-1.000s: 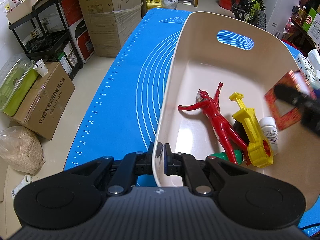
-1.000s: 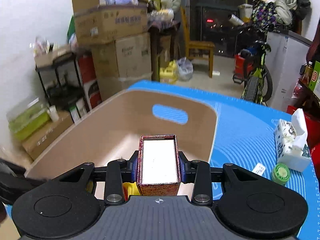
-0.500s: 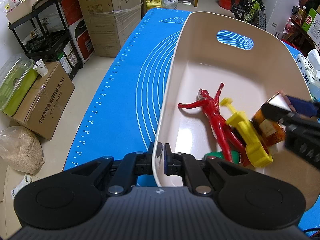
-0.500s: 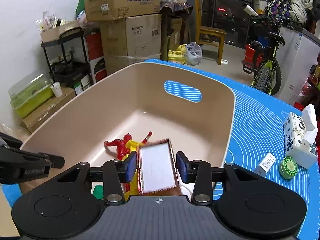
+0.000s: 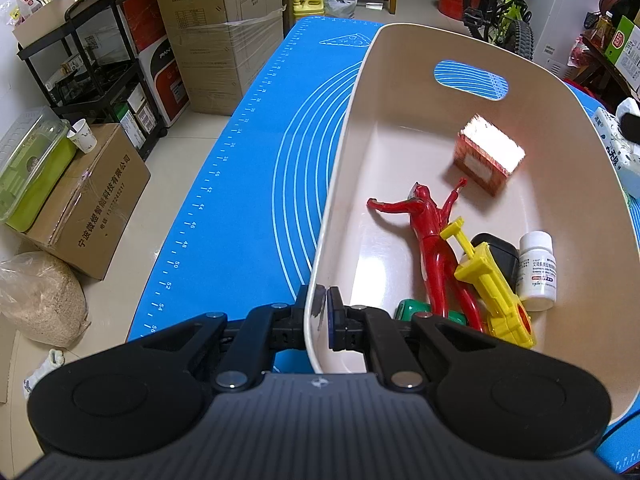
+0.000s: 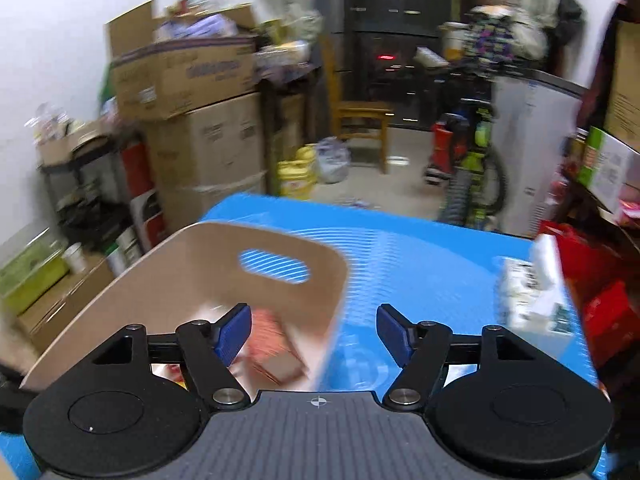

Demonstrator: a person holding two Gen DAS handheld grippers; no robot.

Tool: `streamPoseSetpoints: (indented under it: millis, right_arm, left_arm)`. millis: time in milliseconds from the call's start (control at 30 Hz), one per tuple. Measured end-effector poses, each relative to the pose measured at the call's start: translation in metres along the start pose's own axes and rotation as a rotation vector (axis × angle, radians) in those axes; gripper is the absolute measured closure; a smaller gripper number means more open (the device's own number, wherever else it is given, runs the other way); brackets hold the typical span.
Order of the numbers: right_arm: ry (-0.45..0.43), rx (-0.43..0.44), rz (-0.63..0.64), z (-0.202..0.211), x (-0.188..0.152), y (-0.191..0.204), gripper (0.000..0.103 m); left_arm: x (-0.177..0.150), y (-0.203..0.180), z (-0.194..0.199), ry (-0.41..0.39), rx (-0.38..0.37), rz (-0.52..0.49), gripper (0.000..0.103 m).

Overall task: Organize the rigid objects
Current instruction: 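Carry the red-patterned box into the bin with the right tool and release, then grasp the white charger on the mat with the right tool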

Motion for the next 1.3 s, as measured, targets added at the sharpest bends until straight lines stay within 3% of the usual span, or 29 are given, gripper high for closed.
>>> streamPoseSetpoints:
  millis: [167, 333, 600, 867, 967, 1233, 1300]
  right_arm:
    - [-0.01, -0.111, -0.09, -0.007, -0.001, -0.054, 0.026]
    - [0.061, -0.172, -0.138, -0.035, -0.032, -0.086, 0.026]
    - [0.136, -0.206, -0.145, -0.073, -0.082, -0.105, 0.026]
    - [0.151, -0.241, -0.112, -0.094, -0.096, -0.101, 0.028]
    - [0.169, -0.255, -0.123, -0.102, -0.102, -0.103, 0.035]
    - [0.192, -0.277, -0.107, -0.105, -0.107, -0.11, 0.071]
    - [0.198, -0.273, -0.112, -0.102, -0.106, -0.111, 0.071]
  left_arm:
    - [0.0, 0.0, 0.0, -0.001, 0.001, -0.001, 0.093]
    - [0.001, 0.001, -0.001, -0.001, 0.004, -0.002, 0.093]
    - [0.001, 0.002, 0.0, -0.002, 0.004, -0.002, 0.093]
    - [0.0, 0.002, 0.0, -0.003, 0.005, -0.006, 0.093]
    - [-0.001, 0.002, 0.0, -0.004, 0.006, -0.009, 0.093]
    - [-0.001, 0.001, 0.0, -0.005, 0.007, -0.01, 0.093]
    - [-0.001, 0.001, 0.0, -0.005, 0.007, -0.01, 0.093]
Point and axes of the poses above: each gripper's, at about its wrist camera, not at the fingertips, and z roughly against the way its jaws point, y to its left, x to its top, the point moved 9 cm from there along -z, roughly the way its jaws point, and after that the axes turned 11 degrees about -y, right-handed, at the moved point
